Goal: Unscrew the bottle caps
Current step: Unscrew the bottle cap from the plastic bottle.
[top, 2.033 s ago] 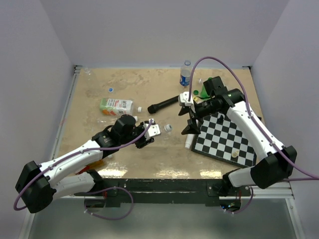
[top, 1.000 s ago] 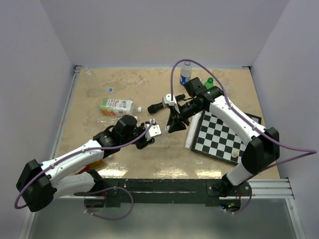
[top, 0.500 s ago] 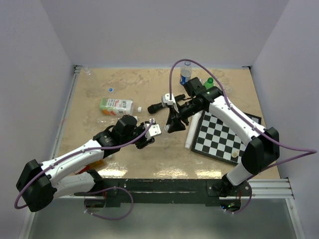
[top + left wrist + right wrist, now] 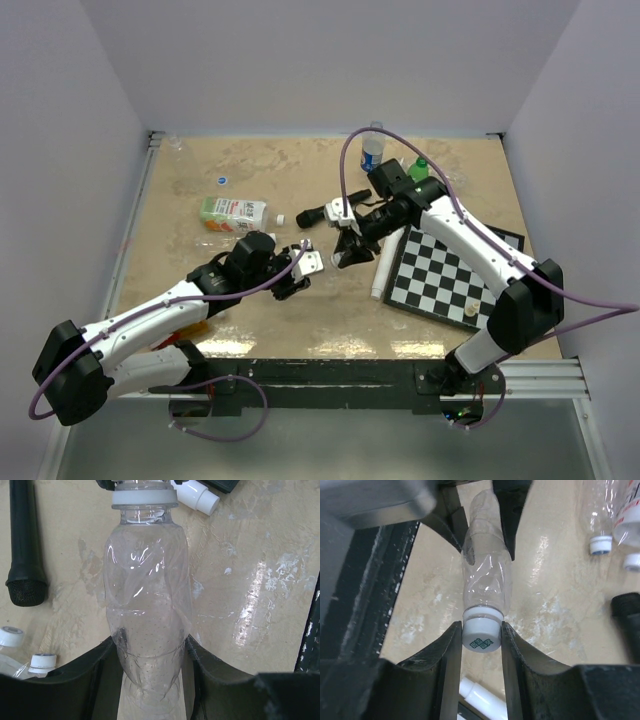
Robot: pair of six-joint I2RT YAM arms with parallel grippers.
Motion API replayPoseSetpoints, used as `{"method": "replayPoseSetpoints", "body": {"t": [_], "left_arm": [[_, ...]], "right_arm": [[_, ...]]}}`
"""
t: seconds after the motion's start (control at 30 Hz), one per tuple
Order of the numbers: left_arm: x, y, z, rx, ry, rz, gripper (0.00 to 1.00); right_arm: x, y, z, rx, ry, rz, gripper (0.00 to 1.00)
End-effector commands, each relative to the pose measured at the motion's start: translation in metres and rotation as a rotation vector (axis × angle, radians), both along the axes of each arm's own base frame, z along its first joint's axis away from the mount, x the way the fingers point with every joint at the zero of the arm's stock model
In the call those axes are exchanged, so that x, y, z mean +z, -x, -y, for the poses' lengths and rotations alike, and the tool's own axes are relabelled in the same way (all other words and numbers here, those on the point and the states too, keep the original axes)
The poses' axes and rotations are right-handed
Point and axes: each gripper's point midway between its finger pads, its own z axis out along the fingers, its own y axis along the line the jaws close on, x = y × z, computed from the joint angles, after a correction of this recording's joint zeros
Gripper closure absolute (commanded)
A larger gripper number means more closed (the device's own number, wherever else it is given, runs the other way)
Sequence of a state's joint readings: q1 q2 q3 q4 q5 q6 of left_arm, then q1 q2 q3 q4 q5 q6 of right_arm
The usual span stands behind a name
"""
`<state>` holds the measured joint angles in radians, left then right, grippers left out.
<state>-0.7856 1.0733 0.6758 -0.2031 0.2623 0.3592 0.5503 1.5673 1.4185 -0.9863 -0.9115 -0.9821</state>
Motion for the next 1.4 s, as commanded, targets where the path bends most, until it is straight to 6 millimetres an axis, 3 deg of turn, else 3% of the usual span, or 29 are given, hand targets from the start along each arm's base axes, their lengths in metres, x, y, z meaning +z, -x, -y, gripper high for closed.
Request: {"method": "replayPoseSetpoints", "body": {"t": [0.0, 0.13, 0.23, 0.5, 0.7, 0.9, 1.1, 1.3, 1.37], "left_arm": [[0.02, -0.003, 0.008, -0.021, 0.063, 0.043, 1.0], [0.02, -0.001, 0.009, -0.035, 0.067, 0.035, 1.0], [0.019, -0.001, 0.01, -0.038, 0.066, 0.032, 1.0], [0.018, 0.0, 0.01, -0.042, 0.068, 0.027, 1.0], [0.019, 0.001, 0.011, -0.045, 0.069, 0.026, 1.0], [0.02, 0.001, 0.011, -0.043, 0.073, 0.028, 1.0], [0.02, 0.0, 0.01, -0.038, 0.07, 0.031, 1.0], [0.022, -0.001, 0.009, -0.032, 0.072, 0.035, 1.0], [0.022, -0.001, 0.009, -0.028, 0.071, 0.035, 1.0]], "right_arm": [[0.002, 0.012, 0.026, 0.188, 0.021, 0.313, 0.88], [0.012, -0.009, 0.03, 0.221, 0.039, 0.644, 0.84], [0.025, -0.025, 0.029, 0.174, 0.031, 0.78, 0.83], [0.029, -0.008, 0.011, 0.114, -0.085, 0.582, 0.8], [0.036, 0.014, 0.009, 0.098, -0.119, 0.426, 0.54], [0.055, 0.016, 0.014, 0.029, -0.107, 0.388, 0.31], [0.08, 0.012, 0.029, -0.069, -0.076, 0.409, 0.23], [0.085, 0.009, 0.042, -0.163, -0.119, 0.362, 0.15], [0.083, 0.001, 0.046, -0.256, -0.146, 0.305, 0.08]]}}
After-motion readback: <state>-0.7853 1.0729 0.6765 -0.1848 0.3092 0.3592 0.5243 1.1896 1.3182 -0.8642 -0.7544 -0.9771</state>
